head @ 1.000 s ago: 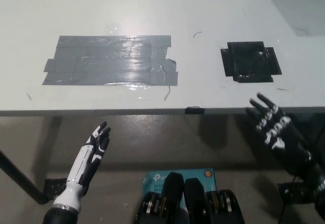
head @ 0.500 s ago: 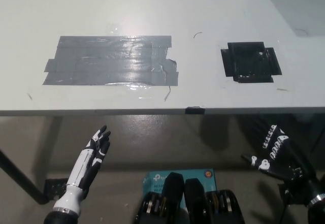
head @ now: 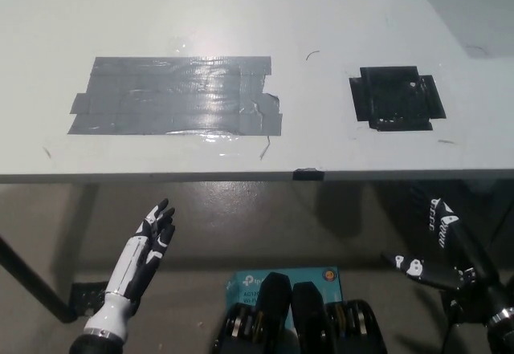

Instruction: An orange duster is kept infront of the robot in the middle of the table and the robot extends its right arm to grab the duster, picks it up and hands it to a person

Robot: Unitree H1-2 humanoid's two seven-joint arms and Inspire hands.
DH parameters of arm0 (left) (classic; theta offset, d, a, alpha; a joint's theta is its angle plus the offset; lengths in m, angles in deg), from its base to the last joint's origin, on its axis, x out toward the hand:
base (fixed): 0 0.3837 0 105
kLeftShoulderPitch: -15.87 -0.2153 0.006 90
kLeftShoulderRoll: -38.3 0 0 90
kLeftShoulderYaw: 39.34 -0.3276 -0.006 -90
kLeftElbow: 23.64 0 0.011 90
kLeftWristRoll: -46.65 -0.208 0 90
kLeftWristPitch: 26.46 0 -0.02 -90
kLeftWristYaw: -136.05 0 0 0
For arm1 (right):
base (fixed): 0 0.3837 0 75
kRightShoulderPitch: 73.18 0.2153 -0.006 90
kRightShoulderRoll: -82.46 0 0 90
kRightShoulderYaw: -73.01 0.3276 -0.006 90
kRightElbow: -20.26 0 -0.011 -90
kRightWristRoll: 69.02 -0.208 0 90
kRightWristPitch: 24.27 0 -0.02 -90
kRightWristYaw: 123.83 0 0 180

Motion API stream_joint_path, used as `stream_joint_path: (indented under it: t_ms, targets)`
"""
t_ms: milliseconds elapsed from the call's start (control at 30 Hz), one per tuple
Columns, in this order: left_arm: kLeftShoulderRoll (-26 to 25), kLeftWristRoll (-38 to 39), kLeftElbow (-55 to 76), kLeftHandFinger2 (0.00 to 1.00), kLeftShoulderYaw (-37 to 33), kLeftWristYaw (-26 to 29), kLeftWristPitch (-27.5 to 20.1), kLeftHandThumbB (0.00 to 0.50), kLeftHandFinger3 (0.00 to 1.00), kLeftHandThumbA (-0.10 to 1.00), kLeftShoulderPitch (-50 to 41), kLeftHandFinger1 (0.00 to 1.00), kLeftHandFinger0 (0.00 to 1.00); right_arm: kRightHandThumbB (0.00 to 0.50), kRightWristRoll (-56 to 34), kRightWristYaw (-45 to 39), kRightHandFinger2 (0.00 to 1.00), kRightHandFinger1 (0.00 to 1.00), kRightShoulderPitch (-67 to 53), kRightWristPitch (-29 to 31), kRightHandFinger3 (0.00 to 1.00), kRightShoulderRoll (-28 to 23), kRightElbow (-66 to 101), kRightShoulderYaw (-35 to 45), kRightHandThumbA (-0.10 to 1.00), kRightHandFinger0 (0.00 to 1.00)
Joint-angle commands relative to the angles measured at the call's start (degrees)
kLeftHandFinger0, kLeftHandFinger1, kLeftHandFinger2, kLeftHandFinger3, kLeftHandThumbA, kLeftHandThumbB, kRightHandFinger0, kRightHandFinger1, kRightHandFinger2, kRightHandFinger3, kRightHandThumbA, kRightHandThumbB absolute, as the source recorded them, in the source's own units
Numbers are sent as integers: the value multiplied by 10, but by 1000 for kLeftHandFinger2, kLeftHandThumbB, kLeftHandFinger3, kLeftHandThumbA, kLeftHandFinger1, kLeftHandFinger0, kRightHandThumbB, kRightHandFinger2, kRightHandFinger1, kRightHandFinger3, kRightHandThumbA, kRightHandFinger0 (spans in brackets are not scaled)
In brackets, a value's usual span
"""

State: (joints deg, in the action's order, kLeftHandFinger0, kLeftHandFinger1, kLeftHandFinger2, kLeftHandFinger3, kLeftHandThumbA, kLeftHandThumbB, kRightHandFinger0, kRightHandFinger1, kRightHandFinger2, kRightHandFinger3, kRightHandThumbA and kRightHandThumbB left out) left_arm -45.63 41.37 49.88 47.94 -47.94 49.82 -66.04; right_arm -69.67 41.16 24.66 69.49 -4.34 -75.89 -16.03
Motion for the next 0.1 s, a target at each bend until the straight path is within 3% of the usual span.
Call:
stream_joint_path:
  t_ms: [0,67]
  targets:
    - [-1,1,13,1000,2,3,-20,211,1000,904,1,1000,989,297,23,15,1000,1000,18,38,1000,-12,3,-6,887,1000]
    - [-1,1,13,1000,3,3,-21,213,1000,899,2,1000,988,288,24,13,1000,1000,19,35,1000,-13,2,-7,875,1000]
